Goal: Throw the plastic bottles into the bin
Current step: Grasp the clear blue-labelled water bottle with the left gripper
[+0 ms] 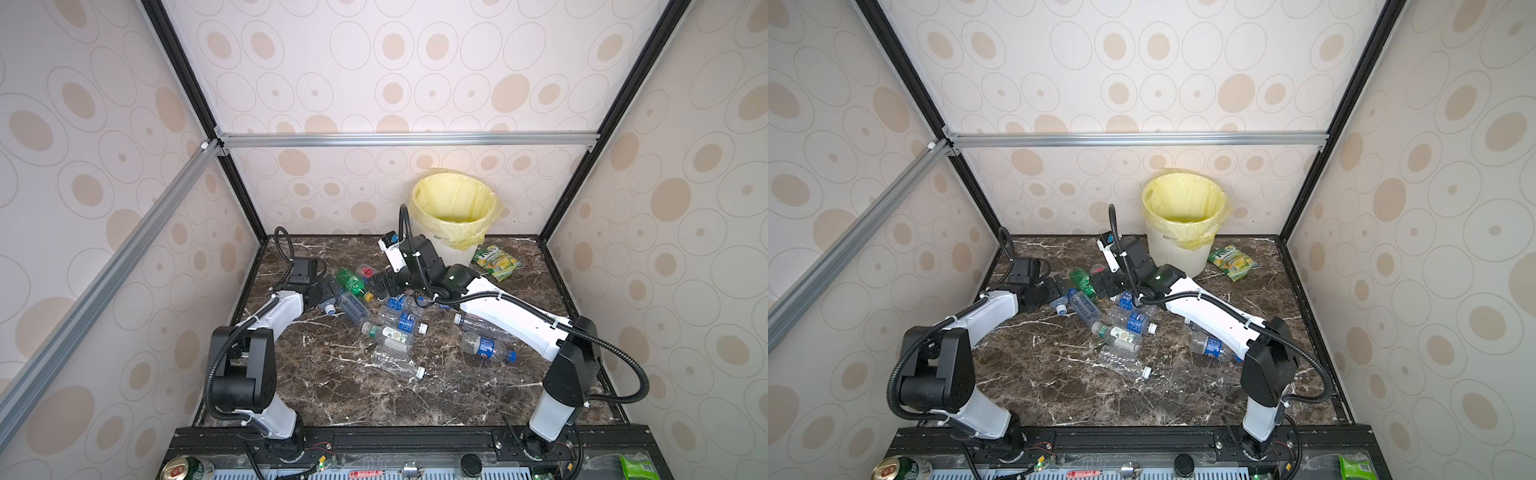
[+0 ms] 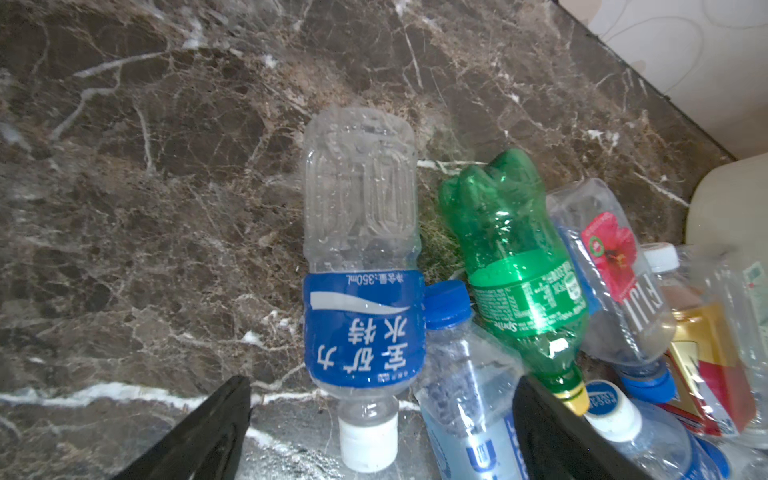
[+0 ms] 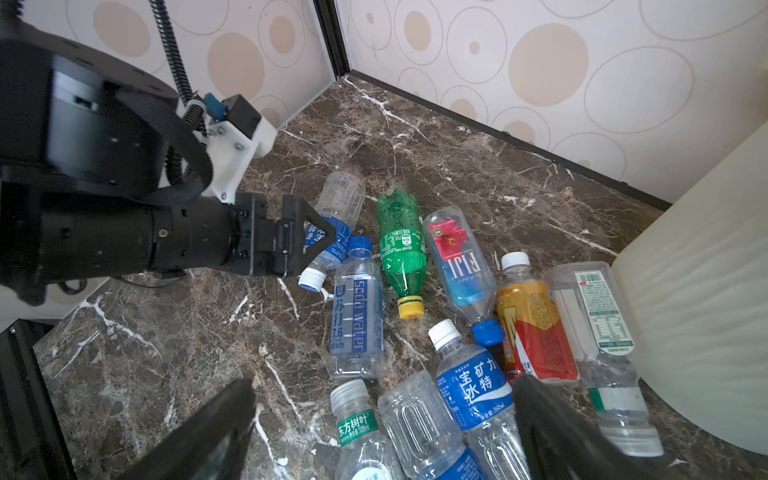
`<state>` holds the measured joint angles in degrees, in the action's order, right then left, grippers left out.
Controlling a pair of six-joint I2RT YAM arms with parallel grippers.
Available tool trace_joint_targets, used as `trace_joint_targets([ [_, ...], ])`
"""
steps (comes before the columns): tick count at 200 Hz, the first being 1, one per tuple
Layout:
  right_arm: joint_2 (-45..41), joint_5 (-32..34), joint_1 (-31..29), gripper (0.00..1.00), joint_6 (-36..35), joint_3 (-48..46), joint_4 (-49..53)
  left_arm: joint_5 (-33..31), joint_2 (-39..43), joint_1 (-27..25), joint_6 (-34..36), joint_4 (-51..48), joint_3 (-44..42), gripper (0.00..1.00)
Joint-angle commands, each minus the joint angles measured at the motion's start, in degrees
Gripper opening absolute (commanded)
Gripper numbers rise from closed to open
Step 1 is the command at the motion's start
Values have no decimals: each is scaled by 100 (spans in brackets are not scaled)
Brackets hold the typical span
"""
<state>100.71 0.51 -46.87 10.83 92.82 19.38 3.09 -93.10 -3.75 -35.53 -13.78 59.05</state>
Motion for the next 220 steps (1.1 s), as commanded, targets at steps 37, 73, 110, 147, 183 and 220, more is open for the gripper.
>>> trace_joint_targets([
  [37,181,-245,-31,100,436,-61,-263,-98,-771,153,240,165,426,91],
  [73,189,-355,-29,100,638,-182,-396,71,-903,247,181,355,337,87],
  [110,238,-394,-30,100,939,-325,-599,225,-1030,339,161,437,292,77],
  [147,206,-352,-40,100,1020,-358,-586,496,-997,340,60,602,175,69],
  [183,81,-284,-33,100,974,-414,-550,629,-1138,339,36,511,265,64],
  [220,-46,-162,-27,100,1022,-346,-383,965,-758,340,37,740,146,59],
])
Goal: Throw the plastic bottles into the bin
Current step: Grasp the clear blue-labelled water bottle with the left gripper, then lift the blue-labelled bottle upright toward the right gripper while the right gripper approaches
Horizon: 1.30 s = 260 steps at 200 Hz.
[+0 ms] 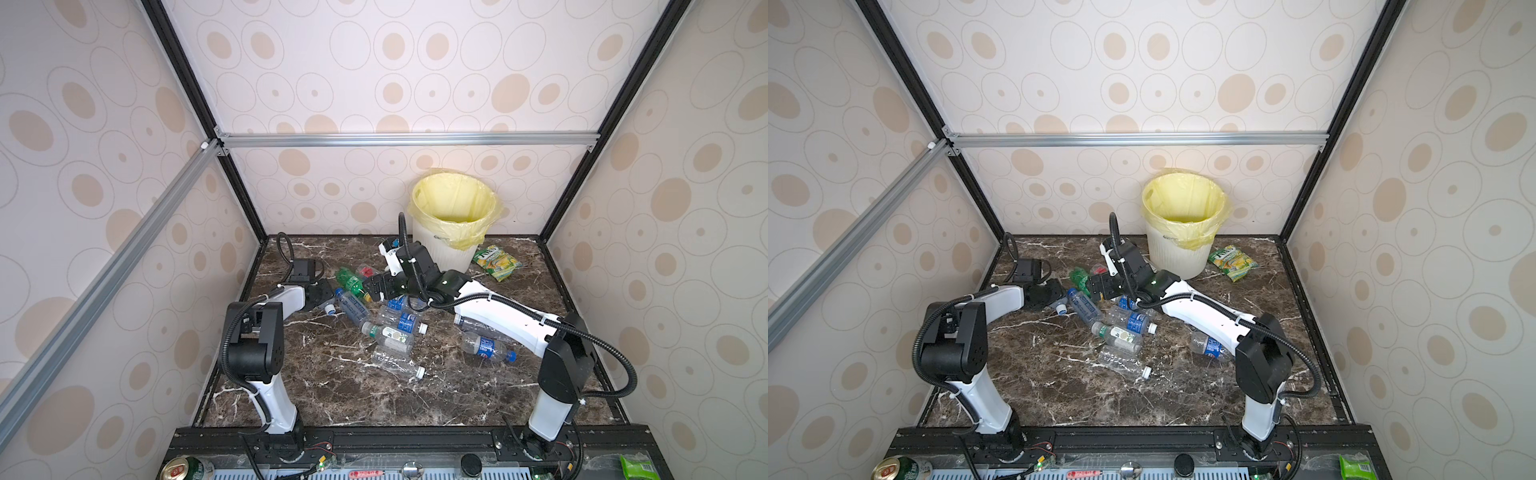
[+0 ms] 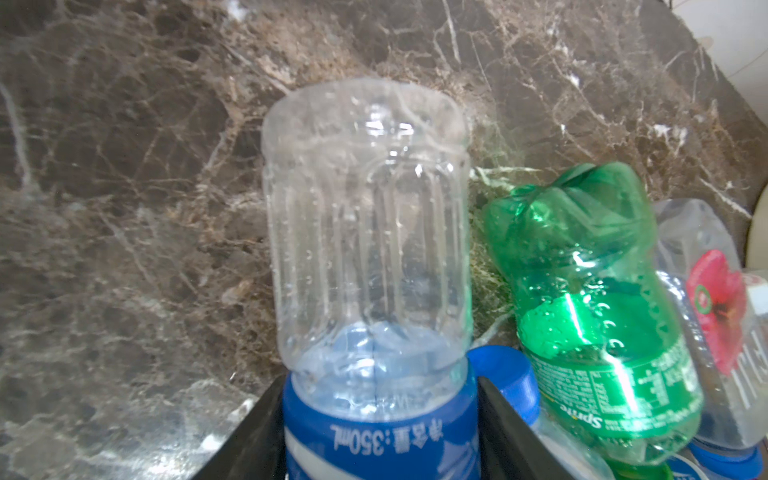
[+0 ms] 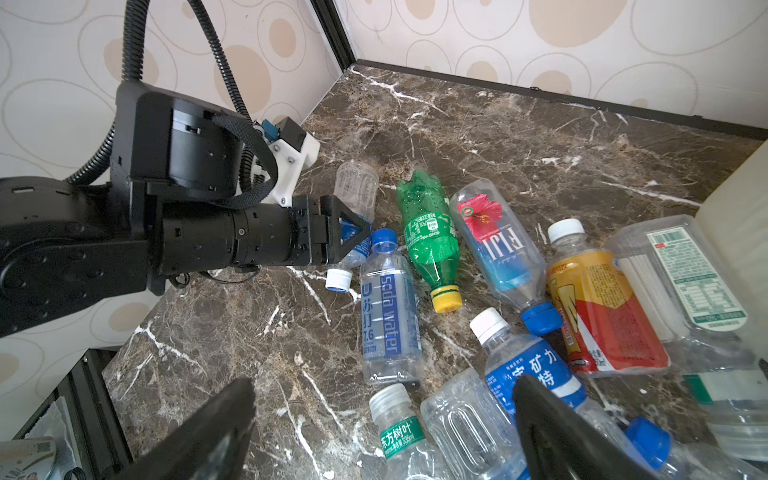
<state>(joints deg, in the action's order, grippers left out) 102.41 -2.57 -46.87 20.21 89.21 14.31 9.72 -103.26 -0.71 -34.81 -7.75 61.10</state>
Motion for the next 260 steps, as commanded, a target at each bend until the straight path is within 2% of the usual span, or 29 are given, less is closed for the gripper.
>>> trace_joint_targets([
  [1,-219,149,-25,100,82,20,129,316,274,36,-35,153,-70,60],
  [62,-287,254,119,100,450,488,626,555,1065,27,5,493,-331,55],
  [103,-336,108,366,100,746,852,818,1225,1771,-45,-30,1339,-734,55],
  [166,-147,28,745,100,931,1655,1125,1896,2439,-869,186,2351,-1080,54],
  [231,-9,-224,817,98,1143,1625,958,1970,2761,-1793,505,2761,-1244,55],
  [260,18,-328,819,96,1234,1487,818,2004,2717,-1954,528,2770,-1230,54],
])
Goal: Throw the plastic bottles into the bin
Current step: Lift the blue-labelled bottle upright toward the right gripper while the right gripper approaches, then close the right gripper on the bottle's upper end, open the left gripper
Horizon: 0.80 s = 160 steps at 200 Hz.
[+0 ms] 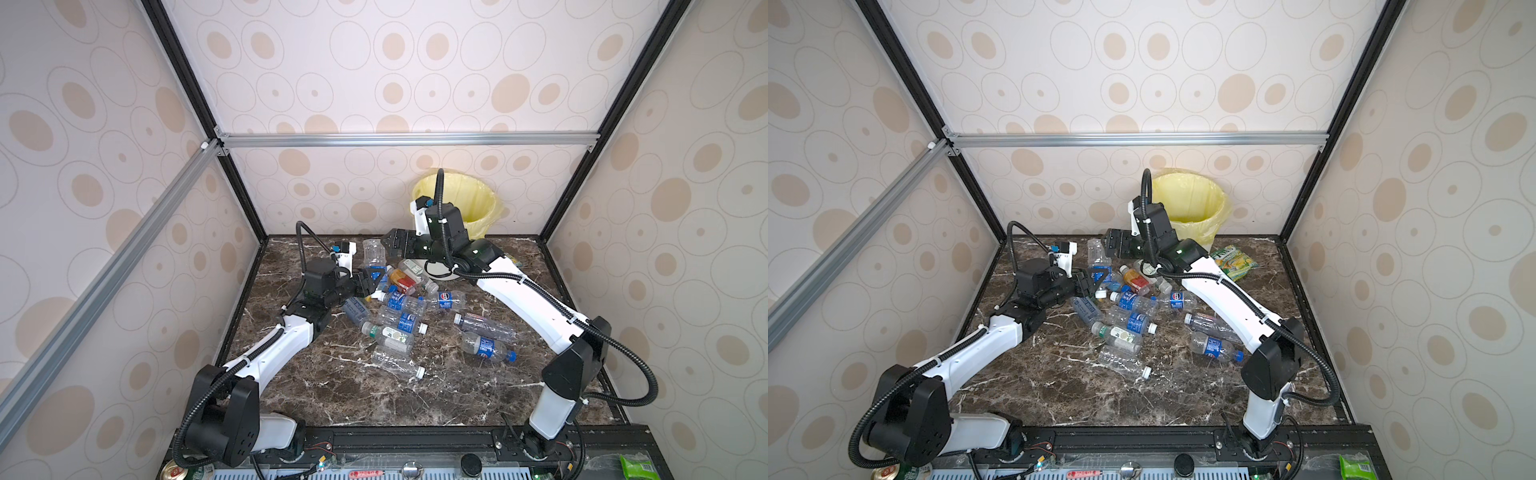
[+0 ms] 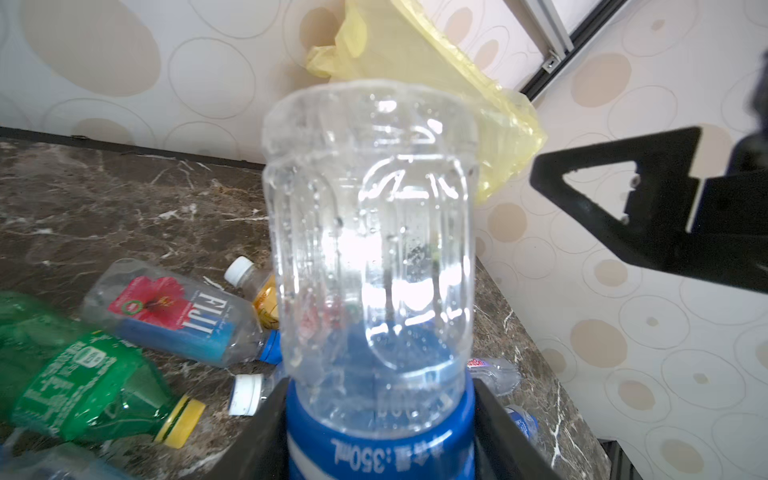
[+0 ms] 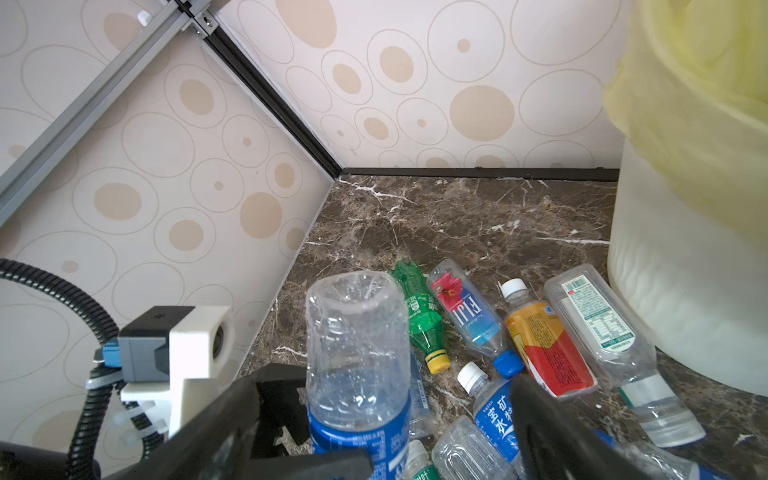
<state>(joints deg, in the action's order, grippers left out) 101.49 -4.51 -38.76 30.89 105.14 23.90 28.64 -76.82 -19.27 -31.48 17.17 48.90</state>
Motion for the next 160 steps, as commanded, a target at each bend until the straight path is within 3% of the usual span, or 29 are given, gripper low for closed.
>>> trace_joint_targets([
  [1,109,-140,4,96,168,-107,-145,113,75,-101,195,287,-7,55],
  [93,457,-575,3,82,492,-312,-502,172,112,-407,272,380,-50,55],
  [160,635,-692,-7,55,592,-318,-561,163,96,-454,266,373,-43,57],
])
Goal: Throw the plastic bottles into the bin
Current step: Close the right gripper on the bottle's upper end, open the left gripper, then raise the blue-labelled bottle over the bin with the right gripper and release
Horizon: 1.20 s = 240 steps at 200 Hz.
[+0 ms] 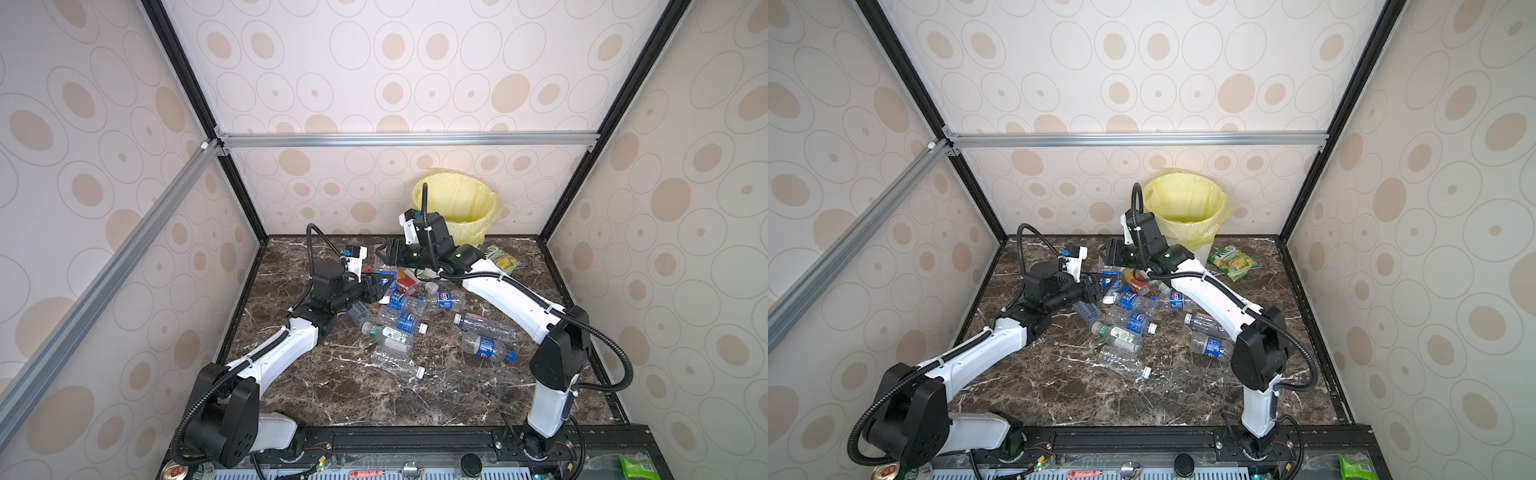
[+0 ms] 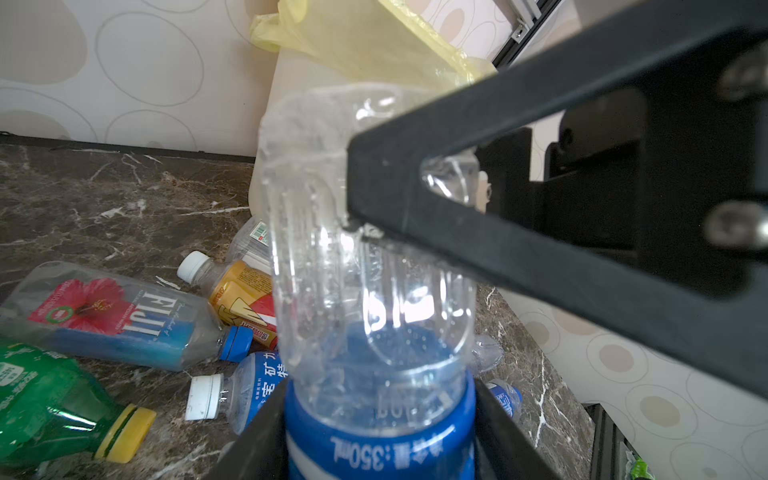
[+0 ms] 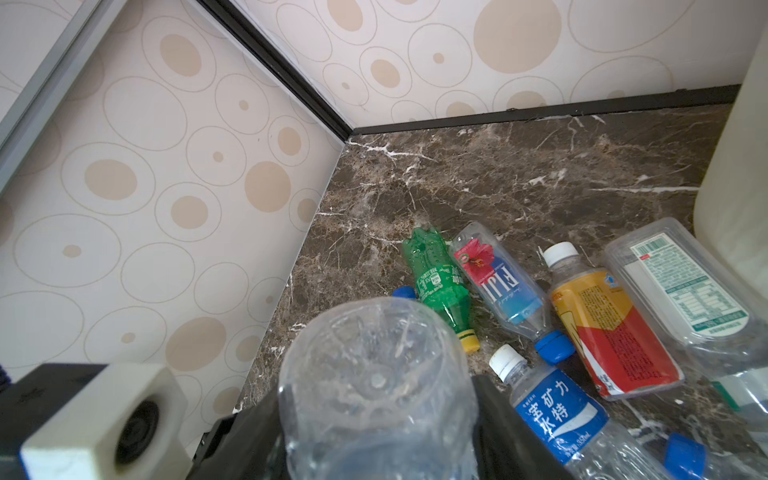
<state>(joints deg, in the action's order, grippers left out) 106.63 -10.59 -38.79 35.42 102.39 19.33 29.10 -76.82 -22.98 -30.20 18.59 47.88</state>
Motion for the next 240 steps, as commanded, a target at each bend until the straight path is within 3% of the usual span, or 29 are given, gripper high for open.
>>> trace_joint_targets([
  [1,121,-84,-5,54,136,-43,-105,115,92,-83,141,228,57,58],
  [62,-14,116,-5,37,-8,-70,-24,72,98,-92,146,193,68,67],
  [164,-136,711,173,33,-603,528,487,-263,179,-108,358,-162,164,91],
  [178,-159,811,227,32,-697,665,576,-364,186,-133,408,-189,174,99],
  [240,-575,1408,475,32,-1421,1369,965,-1064,325,-679,890,-829,733,99],
])
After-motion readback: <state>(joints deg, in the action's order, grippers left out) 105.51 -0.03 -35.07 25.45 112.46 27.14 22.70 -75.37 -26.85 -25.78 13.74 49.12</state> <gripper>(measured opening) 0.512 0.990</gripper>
